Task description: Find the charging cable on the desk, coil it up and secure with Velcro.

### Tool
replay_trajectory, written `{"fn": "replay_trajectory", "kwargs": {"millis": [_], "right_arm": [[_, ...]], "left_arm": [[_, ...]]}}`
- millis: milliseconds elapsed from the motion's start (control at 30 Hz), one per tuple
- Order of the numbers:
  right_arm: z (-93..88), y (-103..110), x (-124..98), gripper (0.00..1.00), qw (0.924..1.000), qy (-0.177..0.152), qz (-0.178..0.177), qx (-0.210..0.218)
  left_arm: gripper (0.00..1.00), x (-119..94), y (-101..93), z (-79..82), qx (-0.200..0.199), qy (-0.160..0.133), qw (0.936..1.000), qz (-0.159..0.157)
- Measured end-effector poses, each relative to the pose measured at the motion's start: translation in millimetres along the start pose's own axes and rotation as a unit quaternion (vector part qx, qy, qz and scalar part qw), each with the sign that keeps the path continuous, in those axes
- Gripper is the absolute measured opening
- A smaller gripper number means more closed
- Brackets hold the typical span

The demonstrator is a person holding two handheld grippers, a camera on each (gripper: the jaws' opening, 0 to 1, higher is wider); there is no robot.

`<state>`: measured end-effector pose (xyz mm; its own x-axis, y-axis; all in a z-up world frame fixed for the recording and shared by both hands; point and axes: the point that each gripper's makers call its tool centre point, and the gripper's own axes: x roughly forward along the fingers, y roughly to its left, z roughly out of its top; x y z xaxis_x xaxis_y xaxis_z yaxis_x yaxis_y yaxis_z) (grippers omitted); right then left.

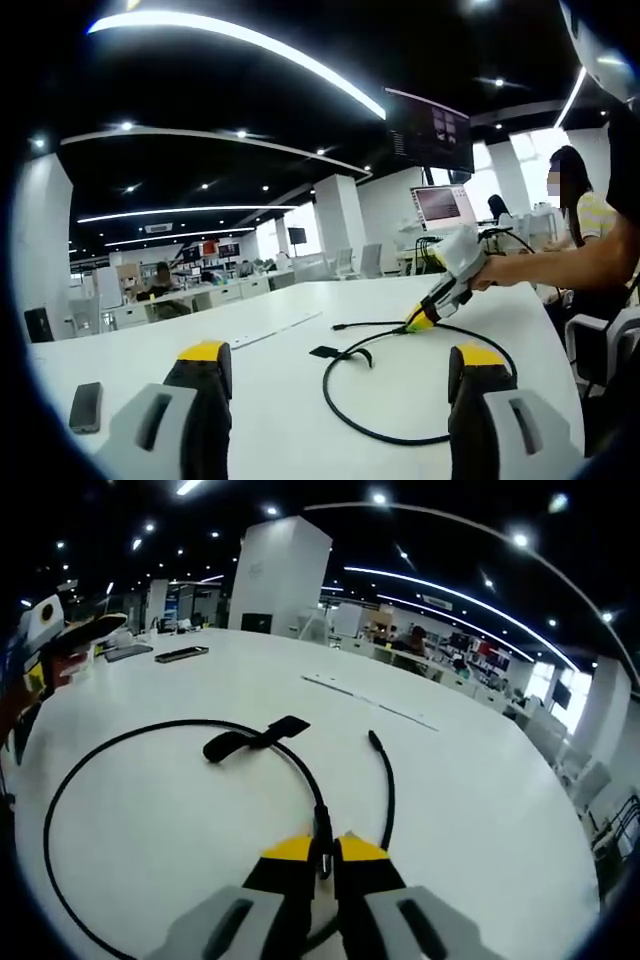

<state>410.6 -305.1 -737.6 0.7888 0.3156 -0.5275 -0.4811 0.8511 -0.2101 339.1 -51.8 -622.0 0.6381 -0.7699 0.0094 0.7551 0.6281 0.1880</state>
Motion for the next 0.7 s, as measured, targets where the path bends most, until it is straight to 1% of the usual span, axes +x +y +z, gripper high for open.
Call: {"fn": "replay_trajectory", "kwargs": {"millis": [267,500,600,700], "right_arm": [[1.8,-1.2,-1.6,0.10,0.9999,-0.005,-0.002,-0.011],[3.3,-2.5,-2.5,0.14,0.9998,-0.014,-0.005,-0.010],[2.9,-1.8,-2.1,0.18,0.9999,-0.015,-0.004,-0.008],[2.1,-2.2,-1.5,0.18,0.9998,-0.014,-0.006,-0.010]], "left_arm": [[0.89,0.2,-0.3,0.7,0.000,0.000,1.0000,-0.002],[0.89,-0.8,-1.1,-0.3,0.000,0.001,1.0000,-0.003],[0.89,-0.9,-1.2,-2.0,0.000,0.004,1.0000,-0.002],[0.89,-1.6,-0.7,-0.9,0.001,0.001,1.0000,-0.001]]}}
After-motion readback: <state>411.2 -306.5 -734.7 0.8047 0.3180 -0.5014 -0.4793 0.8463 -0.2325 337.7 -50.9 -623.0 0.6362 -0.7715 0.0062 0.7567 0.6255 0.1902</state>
